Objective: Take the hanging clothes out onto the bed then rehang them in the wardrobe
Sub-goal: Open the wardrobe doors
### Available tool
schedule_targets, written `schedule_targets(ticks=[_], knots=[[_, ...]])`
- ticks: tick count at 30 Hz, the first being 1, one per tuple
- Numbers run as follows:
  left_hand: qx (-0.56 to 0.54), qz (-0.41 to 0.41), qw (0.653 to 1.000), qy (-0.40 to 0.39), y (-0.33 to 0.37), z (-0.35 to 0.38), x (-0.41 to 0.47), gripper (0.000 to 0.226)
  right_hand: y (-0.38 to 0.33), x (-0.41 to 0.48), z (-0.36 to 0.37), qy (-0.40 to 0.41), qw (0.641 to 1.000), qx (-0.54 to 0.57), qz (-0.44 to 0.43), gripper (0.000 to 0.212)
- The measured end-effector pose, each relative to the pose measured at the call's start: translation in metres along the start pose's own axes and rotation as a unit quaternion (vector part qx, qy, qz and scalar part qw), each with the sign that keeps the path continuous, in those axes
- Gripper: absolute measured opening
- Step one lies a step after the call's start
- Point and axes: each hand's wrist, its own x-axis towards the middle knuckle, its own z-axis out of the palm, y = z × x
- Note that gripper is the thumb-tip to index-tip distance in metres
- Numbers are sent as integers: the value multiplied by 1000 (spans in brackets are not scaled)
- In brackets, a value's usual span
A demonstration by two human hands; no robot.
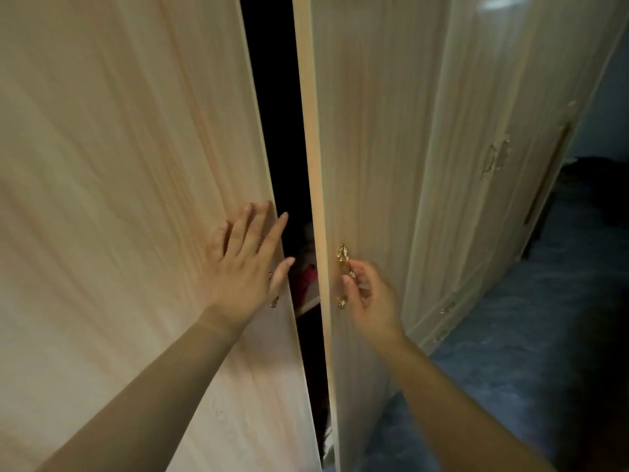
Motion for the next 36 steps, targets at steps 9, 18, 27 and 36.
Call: schedule_targets(ticks=[9,18,27,36], knots=[[-298,37,954,-21,62,-33,39,62,-12,-22,-59,35,999,17,29,36],[-449,133,884,-2,137,-56,62,71,-1,-37,-128,67,997,13,19,35],[-509,122,851,44,217,-75,75,73,15,-39,-209,23,998,33,57,34],[-510,99,851,76,303,-79,98,71,28,-37,-280,70,996,47,18,40]])
